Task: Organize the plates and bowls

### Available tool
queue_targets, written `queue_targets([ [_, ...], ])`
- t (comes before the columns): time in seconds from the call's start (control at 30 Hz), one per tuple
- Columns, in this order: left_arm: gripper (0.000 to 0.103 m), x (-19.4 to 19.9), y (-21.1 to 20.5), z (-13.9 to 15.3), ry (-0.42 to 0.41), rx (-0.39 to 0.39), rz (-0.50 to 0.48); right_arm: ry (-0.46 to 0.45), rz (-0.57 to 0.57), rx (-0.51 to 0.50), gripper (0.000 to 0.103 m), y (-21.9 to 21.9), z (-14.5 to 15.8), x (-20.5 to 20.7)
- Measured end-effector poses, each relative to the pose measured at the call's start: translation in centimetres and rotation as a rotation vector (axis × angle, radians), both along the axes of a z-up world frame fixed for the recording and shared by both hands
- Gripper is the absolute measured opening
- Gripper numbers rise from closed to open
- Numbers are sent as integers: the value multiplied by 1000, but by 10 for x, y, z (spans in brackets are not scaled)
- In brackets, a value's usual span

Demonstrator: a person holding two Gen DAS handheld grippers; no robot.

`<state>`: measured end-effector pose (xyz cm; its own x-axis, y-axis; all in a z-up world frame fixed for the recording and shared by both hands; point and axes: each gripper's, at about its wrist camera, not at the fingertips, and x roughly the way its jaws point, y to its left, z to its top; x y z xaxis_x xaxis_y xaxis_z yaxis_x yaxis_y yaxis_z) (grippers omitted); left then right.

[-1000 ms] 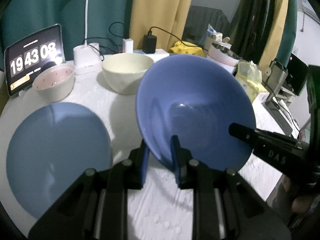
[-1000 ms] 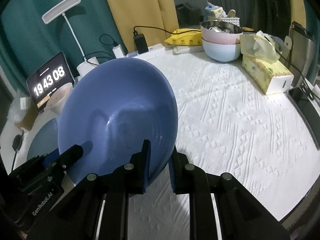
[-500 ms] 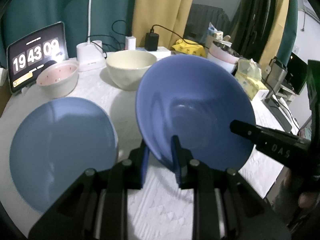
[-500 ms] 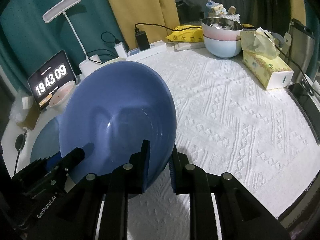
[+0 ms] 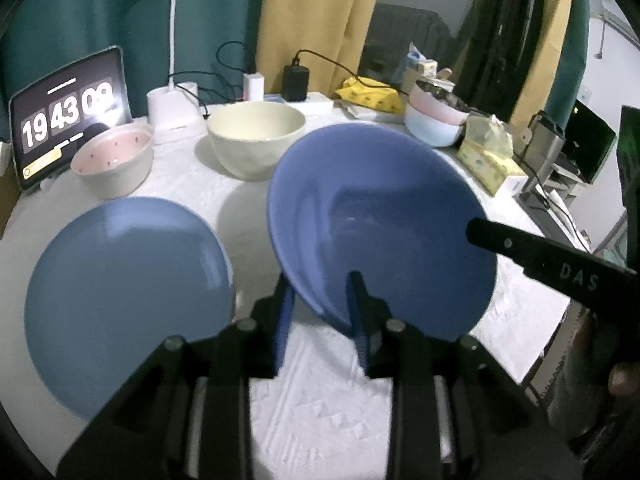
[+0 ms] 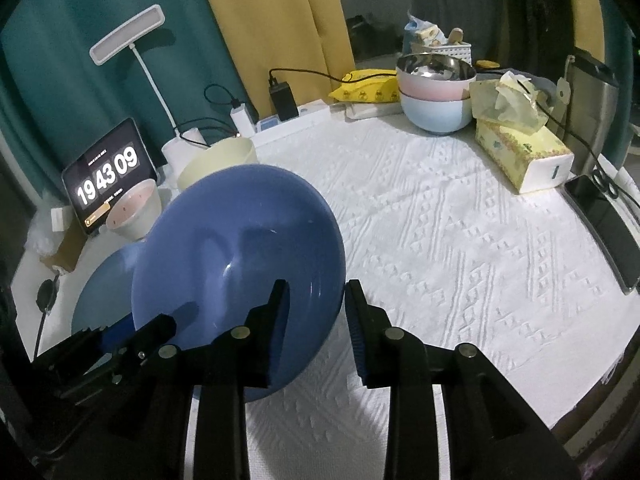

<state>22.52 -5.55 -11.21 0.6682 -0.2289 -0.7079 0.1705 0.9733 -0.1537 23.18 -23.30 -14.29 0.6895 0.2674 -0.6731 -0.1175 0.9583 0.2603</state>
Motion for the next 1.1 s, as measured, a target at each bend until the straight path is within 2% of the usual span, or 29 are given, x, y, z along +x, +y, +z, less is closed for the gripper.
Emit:
queue_targets([
  [0.17, 38, -5, -2, 10, -15, -9, -19, -22, 5, 5, 30, -1, 8, -4],
  [0.63, 40, -9, 22, 33, -84, 1, 70, -65, 24, -5, 31, 7, 27, 1],
  [1.1, 40, 15, 45, 55, -146, -5, 116, -109, 81, -40, 31, 29, 48, 32],
])
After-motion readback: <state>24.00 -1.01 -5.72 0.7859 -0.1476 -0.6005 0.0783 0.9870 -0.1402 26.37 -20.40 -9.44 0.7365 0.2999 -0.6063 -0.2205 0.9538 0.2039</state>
